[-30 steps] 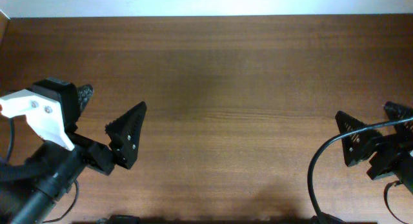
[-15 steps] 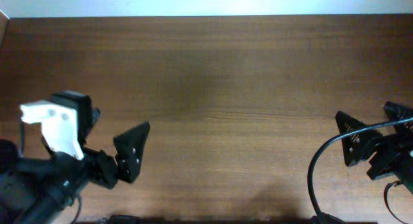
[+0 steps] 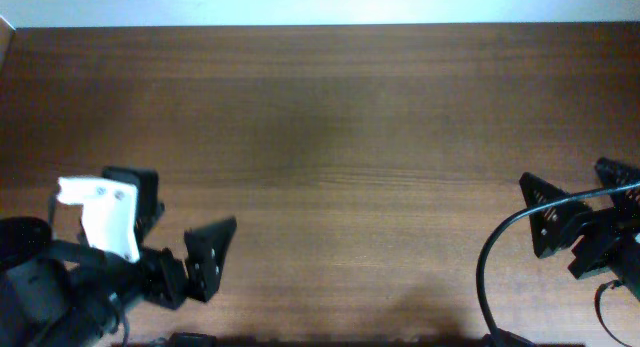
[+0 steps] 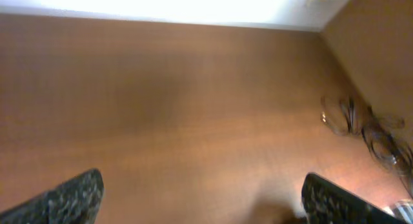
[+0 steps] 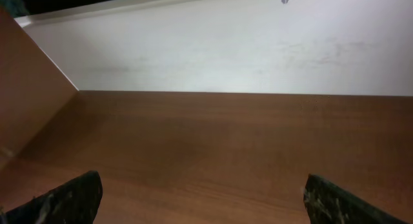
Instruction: Untangle cables
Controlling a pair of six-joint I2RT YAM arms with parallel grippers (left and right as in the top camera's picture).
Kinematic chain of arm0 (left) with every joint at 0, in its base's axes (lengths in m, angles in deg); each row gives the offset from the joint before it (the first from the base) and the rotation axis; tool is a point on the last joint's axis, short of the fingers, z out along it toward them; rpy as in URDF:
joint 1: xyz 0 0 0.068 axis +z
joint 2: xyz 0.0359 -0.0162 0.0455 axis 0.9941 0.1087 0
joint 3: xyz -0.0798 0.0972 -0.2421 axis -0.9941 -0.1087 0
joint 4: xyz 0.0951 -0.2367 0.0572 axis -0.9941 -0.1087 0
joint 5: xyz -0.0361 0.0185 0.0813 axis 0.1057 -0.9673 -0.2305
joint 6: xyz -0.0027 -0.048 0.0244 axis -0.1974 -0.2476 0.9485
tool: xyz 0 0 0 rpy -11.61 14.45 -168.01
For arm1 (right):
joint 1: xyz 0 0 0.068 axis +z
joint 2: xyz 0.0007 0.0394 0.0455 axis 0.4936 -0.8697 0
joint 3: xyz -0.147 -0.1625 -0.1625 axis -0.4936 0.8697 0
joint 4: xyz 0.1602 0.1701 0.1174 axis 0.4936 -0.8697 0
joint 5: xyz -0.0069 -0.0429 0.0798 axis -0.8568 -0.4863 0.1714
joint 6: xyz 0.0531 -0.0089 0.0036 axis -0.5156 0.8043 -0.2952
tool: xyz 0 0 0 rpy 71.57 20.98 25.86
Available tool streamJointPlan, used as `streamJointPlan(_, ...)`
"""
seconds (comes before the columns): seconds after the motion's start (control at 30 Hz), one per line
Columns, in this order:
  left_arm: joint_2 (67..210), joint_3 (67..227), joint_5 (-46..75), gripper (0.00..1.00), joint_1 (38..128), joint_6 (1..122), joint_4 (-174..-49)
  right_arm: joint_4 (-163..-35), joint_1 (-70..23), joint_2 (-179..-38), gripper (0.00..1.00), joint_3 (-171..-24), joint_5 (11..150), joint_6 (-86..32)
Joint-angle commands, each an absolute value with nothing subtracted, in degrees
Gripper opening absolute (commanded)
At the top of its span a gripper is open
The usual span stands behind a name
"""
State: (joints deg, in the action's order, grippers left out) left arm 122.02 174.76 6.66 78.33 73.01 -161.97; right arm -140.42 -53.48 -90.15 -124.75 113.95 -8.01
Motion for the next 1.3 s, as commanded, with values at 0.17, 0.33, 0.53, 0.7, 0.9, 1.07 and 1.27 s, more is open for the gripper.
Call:
streamJointPlan(0.17,106.5,159.0,0.7,0.99,78.3,74.1,-136.6,-140.4,-53.2,-89.8,0.99,-125.0,113.9,-7.4)
streamJointPlan(0.33,95.2,140.1,0.8,0.99,78.3,80.7,-115.7,-140.3,-53.2,-89.8,0.99,-125.0,113.9,-7.4)
streamJointPlan(0.53,88.5,120.9,0.8,0.99,78.3,86.1,-97.2,-140.3,-53.2,-89.8,0.99,-125.0,113.9,-7.4)
streamJointPlan(0.7,85.4,108.3,0.7,0.99,78.3,86.1,-79.4,-140.3,-53.2,-89.8,0.99,-125.0,113.9,-7.4)
streamJointPlan(0.9,81.8,101.0,-2.5,0.99,78.3,86.1,-73.0,-140.3,-53.2,-89.8,0.99,-125.0,113.9,-7.4)
streamJointPlan(1.07,78.2,97.2,-4.7,0.99,78.3,86.1,-73.5,-140.3,-53.2,-89.8,0.99,-125.0,113.9,-7.4)
streamJointPlan(1.27,71.1,89.4,-11.2,0.99,78.3,86.1,-73.4,-140.3,-53.2,-89.8,0.99,-125.0,113.9,-7.4)
